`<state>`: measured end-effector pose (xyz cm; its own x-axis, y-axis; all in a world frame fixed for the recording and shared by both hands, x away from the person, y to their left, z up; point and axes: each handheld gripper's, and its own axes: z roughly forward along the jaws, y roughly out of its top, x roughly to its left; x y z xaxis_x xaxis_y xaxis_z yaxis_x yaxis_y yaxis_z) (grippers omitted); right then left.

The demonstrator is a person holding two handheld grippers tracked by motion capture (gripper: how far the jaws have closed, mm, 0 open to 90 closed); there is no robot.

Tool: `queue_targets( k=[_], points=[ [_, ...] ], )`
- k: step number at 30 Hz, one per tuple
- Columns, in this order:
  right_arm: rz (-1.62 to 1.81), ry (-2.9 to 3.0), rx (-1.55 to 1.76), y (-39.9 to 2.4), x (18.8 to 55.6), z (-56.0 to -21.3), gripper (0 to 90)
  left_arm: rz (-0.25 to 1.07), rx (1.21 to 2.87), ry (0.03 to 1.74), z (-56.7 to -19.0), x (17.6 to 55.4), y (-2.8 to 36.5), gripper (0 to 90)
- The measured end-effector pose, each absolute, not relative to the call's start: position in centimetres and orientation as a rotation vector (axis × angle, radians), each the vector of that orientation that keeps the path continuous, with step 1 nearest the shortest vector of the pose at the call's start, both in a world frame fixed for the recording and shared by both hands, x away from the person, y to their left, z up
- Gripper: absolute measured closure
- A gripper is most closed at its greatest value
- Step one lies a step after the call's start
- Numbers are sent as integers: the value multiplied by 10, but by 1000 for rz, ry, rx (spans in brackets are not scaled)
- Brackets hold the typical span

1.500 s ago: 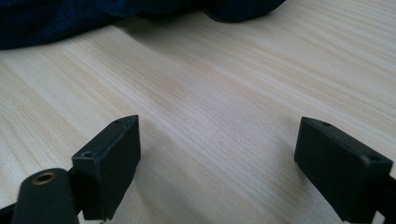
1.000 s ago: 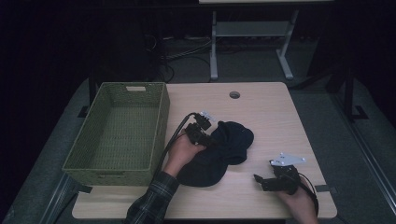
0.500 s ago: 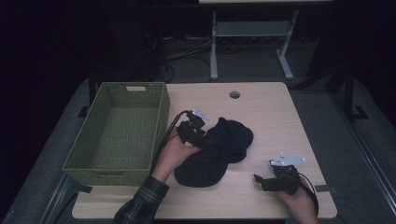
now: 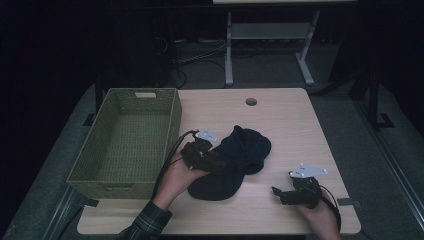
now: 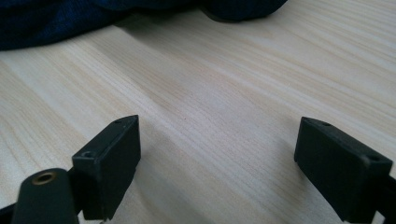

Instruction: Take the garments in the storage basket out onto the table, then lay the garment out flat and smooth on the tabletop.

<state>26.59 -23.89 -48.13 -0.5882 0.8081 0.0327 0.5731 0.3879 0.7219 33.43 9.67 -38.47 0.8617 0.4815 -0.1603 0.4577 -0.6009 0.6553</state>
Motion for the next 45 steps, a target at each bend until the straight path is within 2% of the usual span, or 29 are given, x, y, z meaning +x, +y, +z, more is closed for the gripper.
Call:
queue_targets(
  k=[2,3,11,15,25,40,45],
  points=[
    [1015,2326,1205,-239,266,-481,143,38,2310,670,-387,331,96,565],
    [1016,2326,1201,-239,266,-481,143,32,2325,651,-392,325,95,618],
    [1016,2326,1200,-239,266,-481,144,-13,2343,624,-418,306,92,823],
    [1016,2326,1200,-239,266,-481,144,-30,2349,609,-426,303,92,893],
    [1017,2329,1197,-239,266,-481,139,-28,2434,573,-455,298,85,898],
    [1011,2343,1224,-242,266,-474,152,-34,2403,532,-459,297,86,898],
    [1047,2328,1214,-243,271,-461,208,-82,2361,540,-462,300,91,899]
  ],
)
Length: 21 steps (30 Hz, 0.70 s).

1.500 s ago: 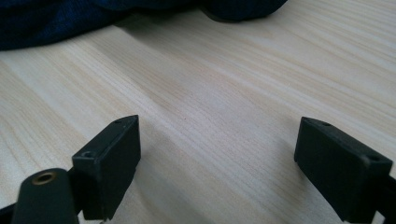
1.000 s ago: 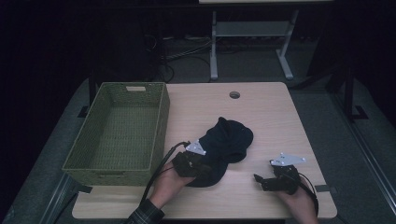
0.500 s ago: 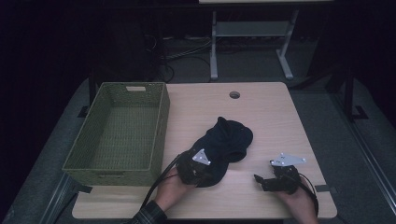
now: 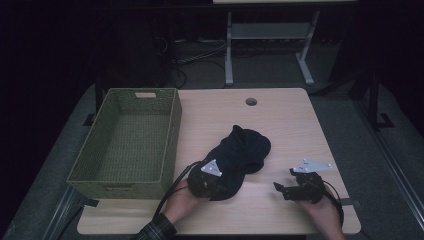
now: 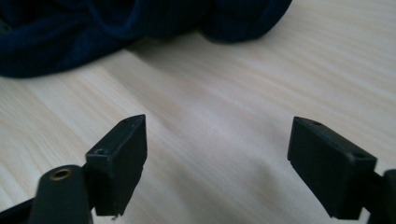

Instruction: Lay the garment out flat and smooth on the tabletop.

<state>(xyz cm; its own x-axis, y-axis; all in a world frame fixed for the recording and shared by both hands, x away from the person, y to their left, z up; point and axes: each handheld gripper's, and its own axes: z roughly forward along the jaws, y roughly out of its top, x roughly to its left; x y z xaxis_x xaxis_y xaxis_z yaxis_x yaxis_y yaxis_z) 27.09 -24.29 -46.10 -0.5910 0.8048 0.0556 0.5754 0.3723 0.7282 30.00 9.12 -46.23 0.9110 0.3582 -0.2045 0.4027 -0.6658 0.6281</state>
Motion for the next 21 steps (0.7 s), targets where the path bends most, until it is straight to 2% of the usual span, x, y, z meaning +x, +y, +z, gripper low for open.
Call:
queue_targets(
  k=[5,6,10,13,16,18,21],
  points=[
    [1081,2332,1212,-243,274,-452,266,-84,2360,548,-462,300,91,899],
    [1098,2337,1199,-243,276,-447,321,-84,2359,553,-462,300,91,900],
    [1135,2341,1189,-243,281,-438,435,-82,2364,571,-461,299,90,900],
    [1144,2348,1172,-242,283,-434,486,-71,2377,570,-460,299,89,900],
    [1178,2356,1148,-241,289,-427,577,-55,2381,578,-460,297,87,900],
    [1187,2363,1135,-239,293,-424,613,-52,2385,577,-459,297,87,900],
    [1200,2366,1123,-237,296,-422,613,-52,2387,575,-459,297,87,900]
  ],
)
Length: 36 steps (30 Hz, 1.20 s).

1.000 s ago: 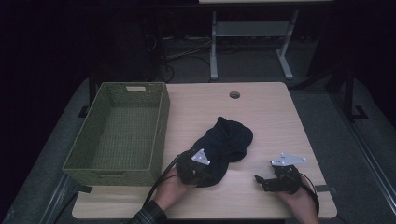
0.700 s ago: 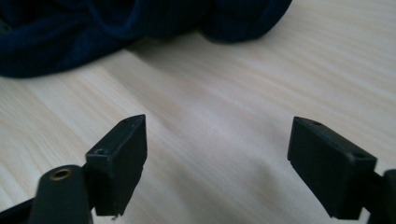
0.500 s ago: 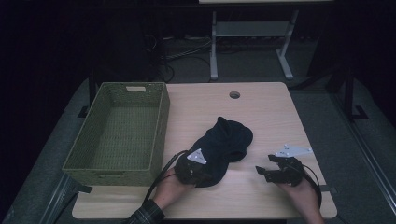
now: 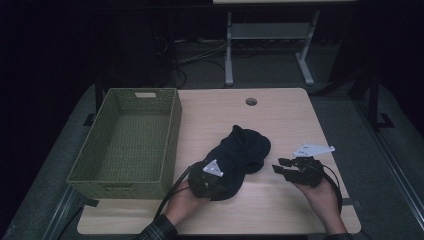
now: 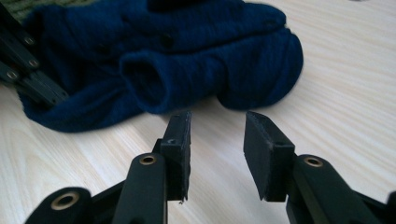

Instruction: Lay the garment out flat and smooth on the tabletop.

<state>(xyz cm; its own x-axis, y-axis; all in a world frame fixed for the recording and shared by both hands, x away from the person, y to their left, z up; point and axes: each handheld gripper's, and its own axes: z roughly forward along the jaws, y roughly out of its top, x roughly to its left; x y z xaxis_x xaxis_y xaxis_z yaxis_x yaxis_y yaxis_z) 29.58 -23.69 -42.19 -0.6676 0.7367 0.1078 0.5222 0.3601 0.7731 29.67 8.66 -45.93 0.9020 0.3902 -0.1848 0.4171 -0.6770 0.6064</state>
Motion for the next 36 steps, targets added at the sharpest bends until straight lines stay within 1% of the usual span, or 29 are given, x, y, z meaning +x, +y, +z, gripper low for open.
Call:
queue_targets(
  k=[9,16,18,20,21,23,27,36],
  points=[
    [1234,2410,1066,-219,301,-417,600,-58,2390,575,-459,298,87,900],
    [1204,2448,1064,-205,306,-424,604,-65,2391,578,-459,298,87,900],
    [1178,2455,1065,-200,311,-428,650,-66,2390,579,-459,298,87,900],
    [1165,2459,1077,-198,314,-430,722,-66,2391,580,-459,298,87,900],
    [1170,2463,1078,-198,316,-431,777,-67,2392,578,-459,299,87,900],
    [1168,2460,1082,-198,318,-430,829,-72,2396,573,-459,300,87,900],
    [1182,2443,1087,-198,323,-427,853,-76,2389,582,-459,300,87,900],
    [1167,2420,1082,-198,340,-417,861,-88,2385,586,-460,301,88,900]
  ],
)
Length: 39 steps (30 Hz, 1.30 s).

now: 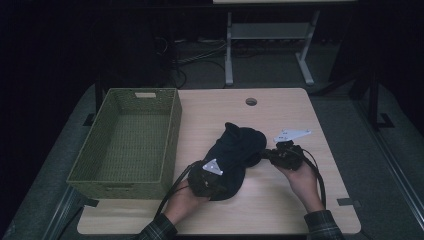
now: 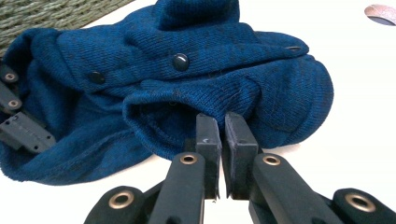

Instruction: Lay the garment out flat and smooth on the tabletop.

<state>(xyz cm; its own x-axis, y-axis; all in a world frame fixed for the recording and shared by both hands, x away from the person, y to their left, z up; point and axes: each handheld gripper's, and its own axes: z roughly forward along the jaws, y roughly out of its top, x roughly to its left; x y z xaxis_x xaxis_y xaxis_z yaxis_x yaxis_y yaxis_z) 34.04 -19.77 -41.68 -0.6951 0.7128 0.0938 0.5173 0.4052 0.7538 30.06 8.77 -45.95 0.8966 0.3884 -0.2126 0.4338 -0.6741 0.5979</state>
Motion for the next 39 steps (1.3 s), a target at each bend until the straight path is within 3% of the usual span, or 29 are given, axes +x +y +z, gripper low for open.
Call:
queue_targets(
  k=[39],
  points=[
    [1062,2332,1103,-165,456,-362,869,-99,2388,594,-459,302,87,900]
  ],
)
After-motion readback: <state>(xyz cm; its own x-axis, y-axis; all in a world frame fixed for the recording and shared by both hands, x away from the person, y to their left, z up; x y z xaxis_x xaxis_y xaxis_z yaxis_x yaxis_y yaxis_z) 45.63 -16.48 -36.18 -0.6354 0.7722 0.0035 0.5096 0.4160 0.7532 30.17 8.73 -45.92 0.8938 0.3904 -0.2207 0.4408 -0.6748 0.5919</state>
